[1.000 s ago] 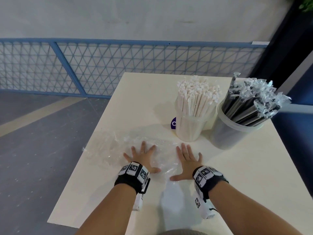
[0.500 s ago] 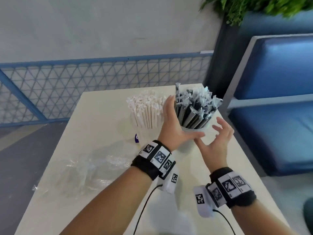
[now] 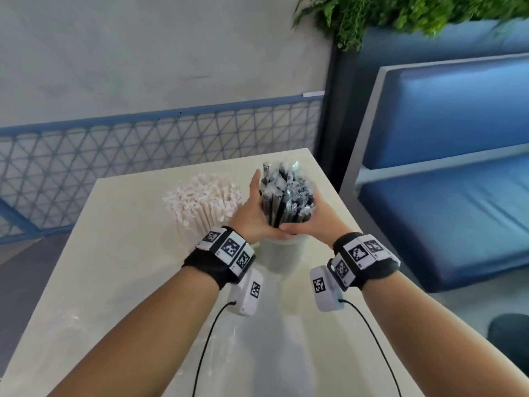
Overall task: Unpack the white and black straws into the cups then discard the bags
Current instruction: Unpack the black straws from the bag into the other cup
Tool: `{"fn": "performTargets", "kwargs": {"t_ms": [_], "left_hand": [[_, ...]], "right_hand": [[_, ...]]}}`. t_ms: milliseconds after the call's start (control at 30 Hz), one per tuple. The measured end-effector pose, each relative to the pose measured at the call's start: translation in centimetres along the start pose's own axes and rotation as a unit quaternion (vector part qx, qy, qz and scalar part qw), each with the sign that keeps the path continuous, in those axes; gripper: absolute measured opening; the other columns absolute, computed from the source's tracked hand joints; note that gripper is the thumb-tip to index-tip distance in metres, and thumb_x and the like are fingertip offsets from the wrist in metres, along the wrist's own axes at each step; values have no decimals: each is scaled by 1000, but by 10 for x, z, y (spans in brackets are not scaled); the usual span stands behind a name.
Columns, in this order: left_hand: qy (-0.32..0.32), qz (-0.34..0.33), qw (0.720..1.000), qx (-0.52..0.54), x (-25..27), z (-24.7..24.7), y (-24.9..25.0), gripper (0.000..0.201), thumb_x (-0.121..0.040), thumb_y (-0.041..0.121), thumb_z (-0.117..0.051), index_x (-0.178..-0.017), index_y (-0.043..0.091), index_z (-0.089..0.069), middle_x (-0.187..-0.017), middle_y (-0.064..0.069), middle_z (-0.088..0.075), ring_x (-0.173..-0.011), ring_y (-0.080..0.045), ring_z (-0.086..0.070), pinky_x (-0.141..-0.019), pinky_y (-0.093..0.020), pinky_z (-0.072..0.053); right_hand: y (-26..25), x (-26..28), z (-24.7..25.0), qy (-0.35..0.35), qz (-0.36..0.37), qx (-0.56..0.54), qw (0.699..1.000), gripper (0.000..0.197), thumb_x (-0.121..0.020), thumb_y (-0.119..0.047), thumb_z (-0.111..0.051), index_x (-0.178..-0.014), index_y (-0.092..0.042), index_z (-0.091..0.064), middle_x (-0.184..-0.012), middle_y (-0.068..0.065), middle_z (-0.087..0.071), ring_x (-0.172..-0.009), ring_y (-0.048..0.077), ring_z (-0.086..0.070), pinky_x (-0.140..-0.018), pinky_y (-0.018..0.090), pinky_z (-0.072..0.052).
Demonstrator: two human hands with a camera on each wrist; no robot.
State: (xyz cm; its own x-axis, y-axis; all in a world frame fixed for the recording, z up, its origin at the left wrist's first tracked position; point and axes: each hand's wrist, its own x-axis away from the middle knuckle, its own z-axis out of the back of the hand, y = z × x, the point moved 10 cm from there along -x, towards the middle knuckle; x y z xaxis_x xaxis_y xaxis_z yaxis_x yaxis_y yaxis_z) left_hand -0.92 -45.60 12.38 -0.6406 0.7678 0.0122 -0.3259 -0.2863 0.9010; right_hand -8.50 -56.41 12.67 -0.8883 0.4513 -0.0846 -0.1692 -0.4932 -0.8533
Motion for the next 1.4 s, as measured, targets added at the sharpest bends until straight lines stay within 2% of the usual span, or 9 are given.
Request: {"fn": "performTargets", "kwargs": {"t_ms": [233, 400, 533, 667, 833, 933, 1000, 1133, 1400], "left_hand": [[163, 6, 973, 166, 10, 26, 9, 76, -52, 0, -87, -119, 13, -53, -111, -3, -67, -105, -17, -62, -92, -32, -51], [178, -76, 962, 192, 5, 44, 52, 87, -53, 6, -87, -127, 20, -43, -116, 1, -63, -109, -11, -60, -98, -42, -48], [205, -101, 972, 57, 19, 52, 66, 127, -55, 18, -88, -147, 30, -1, -146, -2, -31, -134, -19, -36, -110, -41, -33], [156, -194, 953, -174, 28, 39, 98, 104, -72, 30, -76, -147, 32, -4, -157, -5, -2, -145, -21, -5, -113, -37, -22], [-1, -54, 965, -258, 7, 7, 47, 80, -89, 36, -55, -149, 15, -6, -158, -5, 4, -145, -22, 10, -119, -44, -8], [50, -59, 989, -130, 14, 16, 35, 104, -78, 39, -69, -149, 15, 4, -158, -1, 10, -146, -18, 3, -118, -35, -10], [79, -32, 996, -25, 19, 22, 21, 122, -67, 35, -80, -148, 18, 10, -158, 1, 4, -144, -13, -7, -112, -26, -15], [70, 4, 997, -21, 16, 19, 8, 109, -64, 19, -84, -146, 13, -13, -138, 6, -38, -127, -8, -36, -96, -11, -24], [214, -82, 973, 32, 22, 46, 34, 62, -66, 19, -82, -120, 17, -50, -103, 16, -56, -93, 7, -55, -82, -10, -43]], "right_hand": [[-30, 1, 19, 82, 48, -81, 992, 71, -67, -25, -82, -125, -23, -42, -108, -13, -57, -103, 4, -55, -95, 28, -45], [-62, -4, 37, 127, 112, -82, 982, 66, -61, -60, -74, -115, -53, -37, -118, -11, -56, -113, 2, -54, -98, 35, -47], [-75, 2, 32, 112, 162, -92, 976, 85, -60, -49, -78, -132, -38, -34, -130, -7, -44, -125, 8, -42, -107, 33, -39], [-83, 8, 26, 105, 191, -28, 976, 71, -79, -47, -62, -140, -33, -28, -141, -11, -33, -133, -1, -28, -108, 7, -21], [-69, 1, -7, -3, 123, 98, 987, 47, -96, -35, -42, -142, -28, -32, -154, -6, -20, -135, -1, -20, -113, 16, -19], [-70, 8, 14, 83, 166, 42, 982, 72, -84, -40, -62, -144, -28, -23, -154, -5, -9, -133, -7, -11, -100, -6, -11], [-52, 10, 29, 133, 136, -13, 982, 95, -70, -51, -69, -144, -30, -13, -155, 1, -4, -142, 5, -6, -110, 6, -9], [-25, 4, 1, -27, 12, -48, 998, 120, -65, -24, -84, -149, -20, 2, -147, -10, -27, -132, 3, -29, -103, 9, -20], [-41, -4, 14, 71, 84, -98, 989, 55, -80, -21, -71, -125, -24, -39, -111, -19, -53, -106, -2, -52, -89, 11, -42]]}}
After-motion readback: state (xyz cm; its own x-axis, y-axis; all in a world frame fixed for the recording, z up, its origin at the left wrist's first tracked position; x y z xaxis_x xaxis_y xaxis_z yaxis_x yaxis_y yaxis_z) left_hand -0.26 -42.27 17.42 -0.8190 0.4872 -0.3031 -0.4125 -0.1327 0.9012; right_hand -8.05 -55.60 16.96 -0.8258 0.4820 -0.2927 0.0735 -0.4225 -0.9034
